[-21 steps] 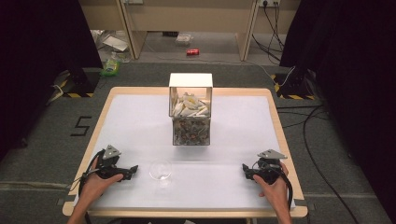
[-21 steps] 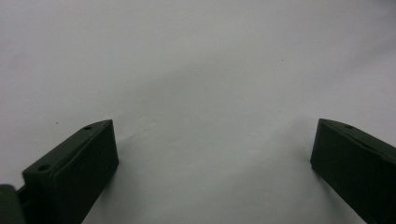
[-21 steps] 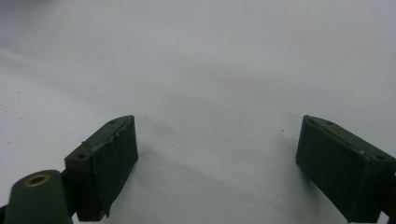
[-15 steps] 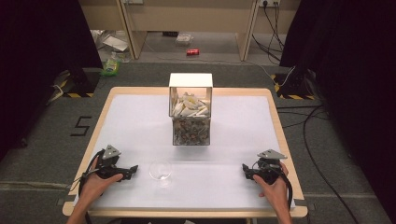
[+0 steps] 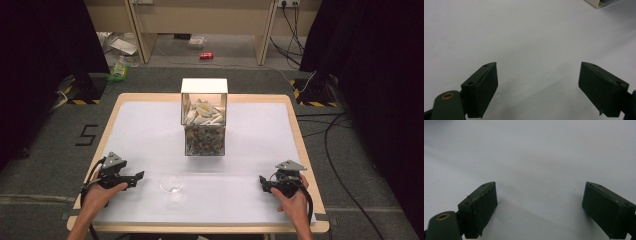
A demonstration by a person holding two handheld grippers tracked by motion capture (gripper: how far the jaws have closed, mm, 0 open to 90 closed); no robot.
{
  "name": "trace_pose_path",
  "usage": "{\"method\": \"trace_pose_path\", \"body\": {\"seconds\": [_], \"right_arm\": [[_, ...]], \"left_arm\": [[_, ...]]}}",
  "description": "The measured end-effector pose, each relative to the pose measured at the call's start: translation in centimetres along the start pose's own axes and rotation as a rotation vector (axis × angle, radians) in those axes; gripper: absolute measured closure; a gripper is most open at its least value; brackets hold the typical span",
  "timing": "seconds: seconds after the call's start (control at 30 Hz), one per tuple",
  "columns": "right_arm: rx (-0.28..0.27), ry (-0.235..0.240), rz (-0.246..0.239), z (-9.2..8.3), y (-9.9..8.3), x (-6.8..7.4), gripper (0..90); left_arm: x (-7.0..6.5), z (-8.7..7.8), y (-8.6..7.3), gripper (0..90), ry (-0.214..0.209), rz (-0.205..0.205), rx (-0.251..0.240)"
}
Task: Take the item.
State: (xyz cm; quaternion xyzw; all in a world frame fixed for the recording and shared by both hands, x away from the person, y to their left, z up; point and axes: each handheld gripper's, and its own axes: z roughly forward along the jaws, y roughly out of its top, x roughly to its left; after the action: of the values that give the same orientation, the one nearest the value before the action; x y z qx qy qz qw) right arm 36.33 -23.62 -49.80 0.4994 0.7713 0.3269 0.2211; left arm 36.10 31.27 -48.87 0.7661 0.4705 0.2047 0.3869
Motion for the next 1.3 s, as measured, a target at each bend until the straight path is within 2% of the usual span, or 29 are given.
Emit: {"method": "trace_pose_path", "body": {"seconds": [0.13, 0.27, 0.3, 0.33, 0.47, 0.53, 0.63, 0.73, 0.8, 0.83, 1.0, 1.17, 1.23, 1.27, 1.3], "right_arm": [[0.0, -0.001, 0.002, 0.0, 0.0, 0.0, 13.2], [0.0, -0.004, -0.002, 0.0, 0.0, 0.0, 13.2], [0.0, -0.004, -0.002, 0.0, 0.0, 0.0, 13.2], [0.0, -0.004, -0.002, 0.0, 0.0, 0.0, 13.2], [0.0, -0.004, -0.002, 0.0, 0.0, 0.0, 13.2], [0.0, -0.004, -0.002, 0.0, 0.0, 0.0, 13.2], [0.0, -0.004, -0.002, 0.0, 0.0, 0.0, 13.2], [0.0, -0.005, -0.001, 0.0, 0.0, 0.1, 13.2], [0.0, -0.005, -0.002, 0.0, 0.0, 0.1, 13.2], [0.0, -0.005, -0.002, 0.0, 0.0, 0.1, 13.2], [0.001, -0.005, -0.002, 0.0, 0.0, 0.1, 13.2], [0.0, -0.004, -0.002, 0.0, 0.0, 0.1, 13.2], [0.001, -0.005, -0.002, 0.0, 0.0, 0.1, 13.2], [0.0, -0.005, -0.002, 0.0, 0.0, 0.1, 13.2], [0.0, -0.005, -0.002, 0.0, 0.0, 0.1, 13.2]], "left_arm": [[0.0, -0.5, 0.6, 16.5, -0.022, -0.006, -0.03], [-0.3, -1.5, 2.1, 16.6, -0.071, -0.004, -0.091], [-0.3, -1.5, 2.1, 16.6, -0.071, -0.004, -0.091], [-0.5, -2.0, 3.0, 16.6, -0.091, -0.007, -0.125], [-0.9, -2.9, 4.7, 16.8, -0.12, 0.011, -0.186], [-1.0, -3.3, 5.6, 17.1, -0.133, 0.007, -0.219], [-1.0, -3.7, 6.4, 18.5, -0.148, -0.006, -0.249], [-1.4, -4.3, 7.8, 20.4, -0.186, 0.009, -0.297], [-1.5, -4.5, 8.2, 20.9, -0.194, 0.011, -0.309], [-1.7, -4.7, 8.8, 22.0, -0.21, 0.01, -0.334], [-2.2, -5.0, 9.9, 24.5, -0.245, 0.017, -0.372], [-3.4, -4.9, 11.8, 27.9, -0.272, 0.062, -0.398], [-3.7, -4.8, 12.1, 29.5, -0.285, 0.067, -0.403], [-4.1, -4.8, 12.7, 30.6, -0.319, 0.072, -0.413], [-4.3, -4.8, 13.1, 31.6, -0.33, 0.079, -0.418]]}}
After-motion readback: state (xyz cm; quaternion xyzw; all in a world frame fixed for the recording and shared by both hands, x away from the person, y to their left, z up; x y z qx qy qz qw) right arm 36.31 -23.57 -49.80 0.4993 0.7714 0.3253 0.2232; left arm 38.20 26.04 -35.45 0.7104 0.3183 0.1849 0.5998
